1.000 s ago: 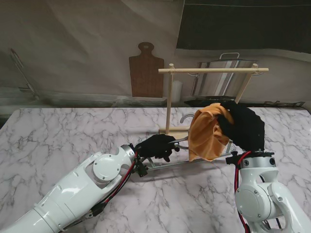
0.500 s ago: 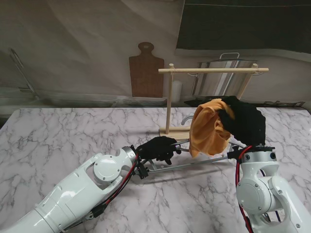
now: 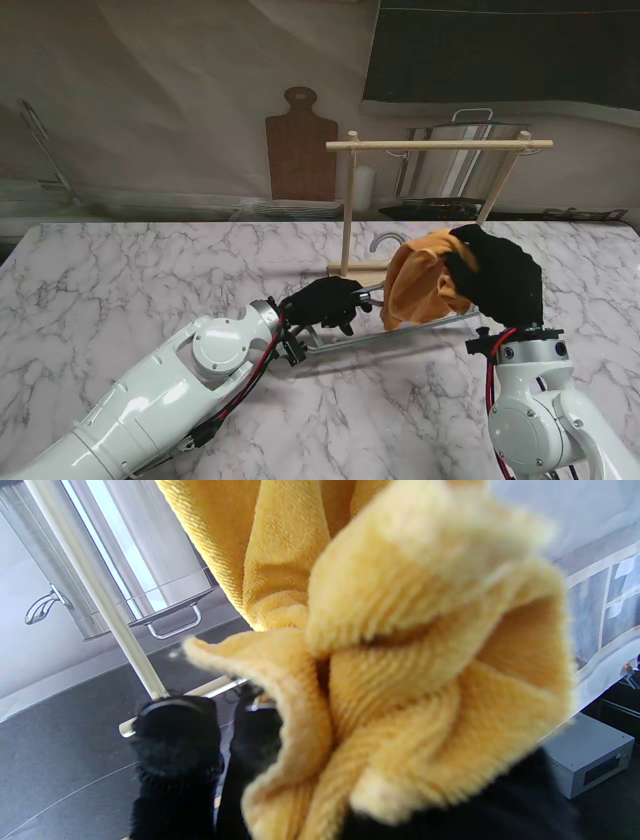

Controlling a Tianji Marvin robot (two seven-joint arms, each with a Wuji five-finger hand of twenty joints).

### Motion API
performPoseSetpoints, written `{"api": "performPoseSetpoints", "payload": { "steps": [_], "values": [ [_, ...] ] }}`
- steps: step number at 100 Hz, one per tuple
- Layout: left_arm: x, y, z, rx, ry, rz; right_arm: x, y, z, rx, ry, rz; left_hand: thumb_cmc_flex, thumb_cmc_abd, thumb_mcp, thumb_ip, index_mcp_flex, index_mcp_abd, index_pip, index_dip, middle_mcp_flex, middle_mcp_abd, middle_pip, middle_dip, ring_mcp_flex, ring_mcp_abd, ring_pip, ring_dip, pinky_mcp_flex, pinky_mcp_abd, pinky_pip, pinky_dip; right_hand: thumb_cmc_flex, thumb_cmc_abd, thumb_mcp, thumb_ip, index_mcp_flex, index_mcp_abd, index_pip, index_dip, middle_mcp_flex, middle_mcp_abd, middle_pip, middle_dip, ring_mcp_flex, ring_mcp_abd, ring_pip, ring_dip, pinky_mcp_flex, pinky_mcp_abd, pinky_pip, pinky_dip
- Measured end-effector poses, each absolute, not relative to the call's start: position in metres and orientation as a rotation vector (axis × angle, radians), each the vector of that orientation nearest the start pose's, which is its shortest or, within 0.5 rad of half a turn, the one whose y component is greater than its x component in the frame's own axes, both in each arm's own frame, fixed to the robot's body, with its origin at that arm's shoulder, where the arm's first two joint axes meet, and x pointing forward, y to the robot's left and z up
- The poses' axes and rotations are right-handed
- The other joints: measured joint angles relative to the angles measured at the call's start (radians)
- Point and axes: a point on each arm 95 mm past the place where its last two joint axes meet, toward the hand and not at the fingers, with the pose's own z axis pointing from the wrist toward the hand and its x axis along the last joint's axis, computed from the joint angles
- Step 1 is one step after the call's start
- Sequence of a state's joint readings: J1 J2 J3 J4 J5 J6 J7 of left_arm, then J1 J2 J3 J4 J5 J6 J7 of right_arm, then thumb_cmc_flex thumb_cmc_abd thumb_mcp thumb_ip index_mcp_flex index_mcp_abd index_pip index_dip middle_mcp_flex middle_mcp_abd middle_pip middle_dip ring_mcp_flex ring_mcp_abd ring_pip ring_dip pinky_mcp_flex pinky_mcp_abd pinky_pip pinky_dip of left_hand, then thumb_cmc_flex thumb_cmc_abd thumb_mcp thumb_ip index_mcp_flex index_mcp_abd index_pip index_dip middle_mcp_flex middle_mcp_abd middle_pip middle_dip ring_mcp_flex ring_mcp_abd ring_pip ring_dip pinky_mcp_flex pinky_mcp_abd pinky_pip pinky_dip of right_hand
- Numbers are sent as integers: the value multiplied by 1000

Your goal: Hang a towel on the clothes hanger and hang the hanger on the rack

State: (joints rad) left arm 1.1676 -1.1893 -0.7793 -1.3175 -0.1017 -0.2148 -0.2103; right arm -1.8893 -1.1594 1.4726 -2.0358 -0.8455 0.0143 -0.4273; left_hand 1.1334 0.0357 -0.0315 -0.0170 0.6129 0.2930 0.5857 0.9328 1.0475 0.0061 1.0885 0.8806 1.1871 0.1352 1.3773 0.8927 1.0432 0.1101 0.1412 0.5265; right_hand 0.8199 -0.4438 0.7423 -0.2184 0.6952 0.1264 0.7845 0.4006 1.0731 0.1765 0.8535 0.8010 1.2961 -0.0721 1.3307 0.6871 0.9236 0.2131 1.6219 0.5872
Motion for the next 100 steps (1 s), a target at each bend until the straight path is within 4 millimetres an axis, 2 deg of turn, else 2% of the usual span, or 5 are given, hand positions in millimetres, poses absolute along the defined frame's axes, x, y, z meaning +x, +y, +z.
{"api": "performPoseSetpoints", "payload": {
  "steps": [24, 58, 100],
  "values": [
    [439, -137, -322, -2051, 1500, -2309, 311, -35, -213, 1078, 768, 1820, 0, 0, 0, 0, 0, 4, 0, 0, 0, 2, 0, 0, 0, 0, 0, 0, 0, 0, 0, 0, 0, 0, 0, 0, 0, 0, 0, 1, 0, 0, 0, 0, 0, 0, 0, 0, 0, 0, 0, 0],
    [439, -138, -320, -2070, 1485, -2322, 310, -44, -223, 1133, 797, 1785, 0, 0, 0, 0, 0, 8, -1, 0, 0, 4, 1, 1, 0, 0, 1, 0, 0, 0, 0, 0, 0, 0, 0, 0, 0, 0, 0, 2, 0, 0, 0, 1, 0, 0, 0, 0, 0, 0, 0, 0],
    [437, -141, -308, -2027, 1463, -2369, 320, -29, -241, 1167, 926, 1737, 0, 0, 0, 0, 0, 9, -1, 0, 0, 4, 2, 1, 0, 0, 2, 0, 0, 0, 0, 0, 0, 0, 0, 0, 0, 0, 0, 2, 0, 0, 1, 2, 0, 0, 0, 0, 0, 0, 0, 0]
  ]
}}
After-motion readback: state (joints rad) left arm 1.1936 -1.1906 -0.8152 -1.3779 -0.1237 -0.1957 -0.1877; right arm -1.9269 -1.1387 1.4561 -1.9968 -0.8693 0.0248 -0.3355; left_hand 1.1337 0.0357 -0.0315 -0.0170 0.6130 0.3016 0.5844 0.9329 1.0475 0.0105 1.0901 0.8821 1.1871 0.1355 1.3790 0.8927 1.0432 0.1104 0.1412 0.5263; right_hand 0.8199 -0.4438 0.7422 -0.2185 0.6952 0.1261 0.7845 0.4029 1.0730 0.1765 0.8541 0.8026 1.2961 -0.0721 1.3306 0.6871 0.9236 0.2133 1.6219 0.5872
